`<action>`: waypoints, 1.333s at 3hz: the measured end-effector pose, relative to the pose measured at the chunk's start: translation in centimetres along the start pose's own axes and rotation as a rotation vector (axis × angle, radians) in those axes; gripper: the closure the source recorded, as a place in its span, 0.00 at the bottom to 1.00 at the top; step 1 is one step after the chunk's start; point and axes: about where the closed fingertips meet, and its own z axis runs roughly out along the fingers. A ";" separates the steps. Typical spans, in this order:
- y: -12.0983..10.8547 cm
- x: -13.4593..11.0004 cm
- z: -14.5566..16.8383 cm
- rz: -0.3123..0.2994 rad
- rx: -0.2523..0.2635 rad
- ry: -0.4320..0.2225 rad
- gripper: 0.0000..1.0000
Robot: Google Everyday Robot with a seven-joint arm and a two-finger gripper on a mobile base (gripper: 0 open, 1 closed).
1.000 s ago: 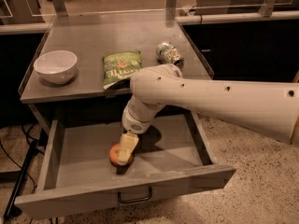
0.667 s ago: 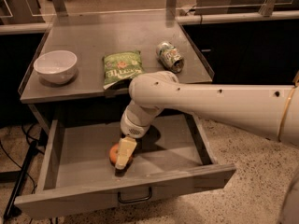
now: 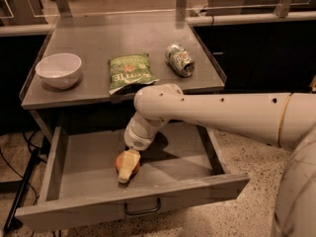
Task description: Pick orange from top drawer and place on counter
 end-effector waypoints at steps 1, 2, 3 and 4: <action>1.1 -0.4 1.0 -0.031 -0.008 -0.004 0.00; 1.3 -0.4 1.5 -0.032 -0.014 -0.005 0.00; 1.3 -0.4 1.5 -0.032 -0.014 -0.005 0.18; 1.3 -0.4 1.5 -0.032 -0.014 -0.005 0.42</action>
Offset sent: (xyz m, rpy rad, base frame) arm -0.0157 0.0158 -0.0117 0.0023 -0.0072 0.0537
